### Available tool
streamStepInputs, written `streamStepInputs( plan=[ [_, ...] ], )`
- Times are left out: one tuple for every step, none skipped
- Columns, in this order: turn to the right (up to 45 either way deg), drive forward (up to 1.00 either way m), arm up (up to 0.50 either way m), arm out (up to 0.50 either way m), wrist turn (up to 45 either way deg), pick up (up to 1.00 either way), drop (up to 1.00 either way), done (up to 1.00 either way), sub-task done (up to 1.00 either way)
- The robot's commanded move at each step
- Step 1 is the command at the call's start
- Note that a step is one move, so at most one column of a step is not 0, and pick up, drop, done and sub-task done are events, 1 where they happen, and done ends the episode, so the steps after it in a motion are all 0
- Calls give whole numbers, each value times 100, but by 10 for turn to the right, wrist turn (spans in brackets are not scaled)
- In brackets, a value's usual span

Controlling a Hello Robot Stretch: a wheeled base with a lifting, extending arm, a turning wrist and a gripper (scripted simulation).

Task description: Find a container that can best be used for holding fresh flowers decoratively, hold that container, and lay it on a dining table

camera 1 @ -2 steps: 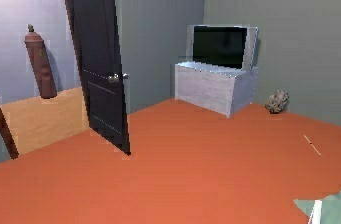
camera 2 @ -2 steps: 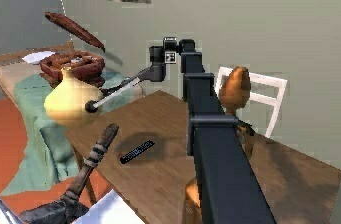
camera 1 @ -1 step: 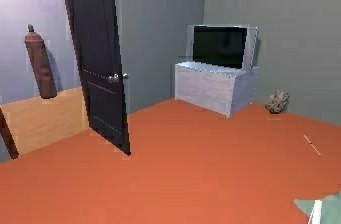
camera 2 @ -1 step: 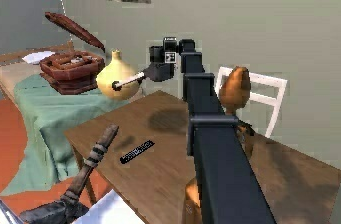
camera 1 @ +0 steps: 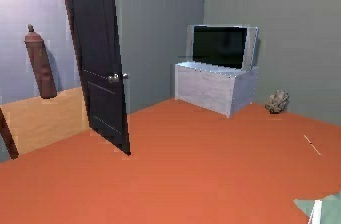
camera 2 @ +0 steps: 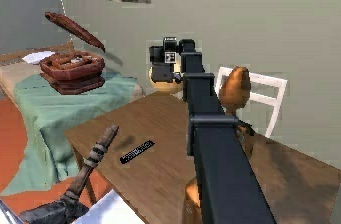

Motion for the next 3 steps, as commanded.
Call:
streamStepInputs(
  plan=[
    [0, 0, -4, 0, 0, 0, 0, 0, 0],
    [0, 0, -32, 0, 0, 0, 0, 0, 0],
    [0, 0, 0, 0, 0, 0, 100, 0, 0]
  ],
)
